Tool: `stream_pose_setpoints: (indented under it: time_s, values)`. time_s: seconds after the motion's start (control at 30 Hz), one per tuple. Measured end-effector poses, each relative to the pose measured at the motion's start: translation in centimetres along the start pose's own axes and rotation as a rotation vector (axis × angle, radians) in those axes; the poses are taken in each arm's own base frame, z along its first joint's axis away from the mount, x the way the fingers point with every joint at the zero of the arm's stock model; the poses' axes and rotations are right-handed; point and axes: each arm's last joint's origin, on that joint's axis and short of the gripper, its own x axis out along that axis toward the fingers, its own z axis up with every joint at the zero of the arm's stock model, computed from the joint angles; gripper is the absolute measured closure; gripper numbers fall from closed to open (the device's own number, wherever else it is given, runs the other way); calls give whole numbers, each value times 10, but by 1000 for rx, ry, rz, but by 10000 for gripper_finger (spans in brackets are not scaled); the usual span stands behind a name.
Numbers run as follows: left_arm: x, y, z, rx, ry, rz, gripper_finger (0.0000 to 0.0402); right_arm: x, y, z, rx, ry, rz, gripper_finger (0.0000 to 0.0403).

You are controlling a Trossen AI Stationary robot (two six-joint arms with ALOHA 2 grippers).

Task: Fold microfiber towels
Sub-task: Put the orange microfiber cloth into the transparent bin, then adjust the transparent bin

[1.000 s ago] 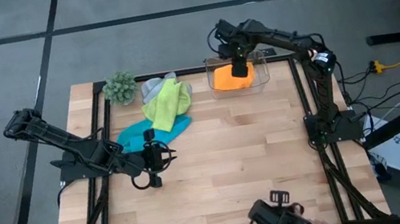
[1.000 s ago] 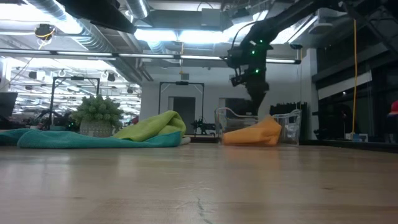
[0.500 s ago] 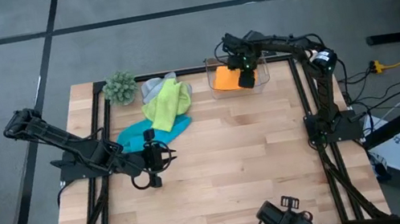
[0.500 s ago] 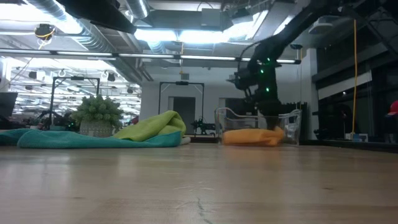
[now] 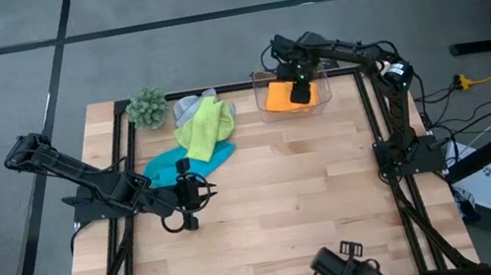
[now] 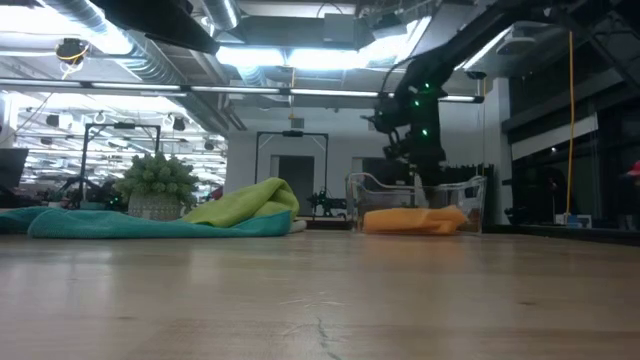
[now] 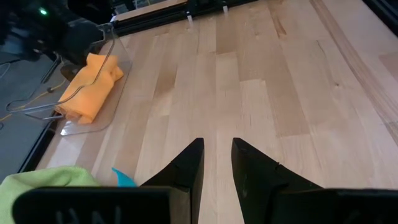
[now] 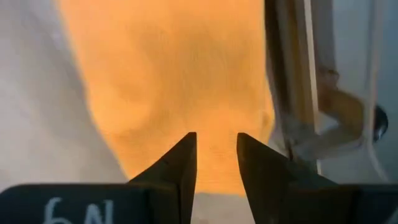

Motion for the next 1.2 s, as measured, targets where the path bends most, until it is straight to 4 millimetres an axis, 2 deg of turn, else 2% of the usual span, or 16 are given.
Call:
stream_pose_setpoints:
  time_s: [0.17, 0.33, 0.5, 0.63, 0.77, 0.87, 0.93, 1.03, 1.2]
  values:
    - [0, 0, 0, 0, 0, 0, 327, -17, 6, 10, -13, -98, 121, 286]
    - [0, 0, 0, 1, 0, 0, 327, -28, 25, 20, -60, -159, 238, 286]
    - [0, 0, 0, 1, 1, 0, 327, -36, 64, 41, -150, -277, 321, 286]
    - [0, 0, 0, 1, 0, 0, 327, -37, 98, 61, -250, -403, 286, 286]
    - [0, 0, 0, 1, 0, 0, 327, -46, 132, 84, -345, -615, 238, 286]
    - [1, 1, 0, -2, 1, 4, 327, -53, 151, 93, -356, -689, 124, 286]
    - [1, 1, 0, -2, 1, 4, 327, -56, 156, 94, -375, -679, 6, 286]
    - [1, 1, 0, -3, 2, 4, 327, -60, 154, 88, -360, -633, -39, 286]
    - [1, 1, 0, -4, 1, 4, 327, -47, 156, 70, -356, -451, 163, 286]
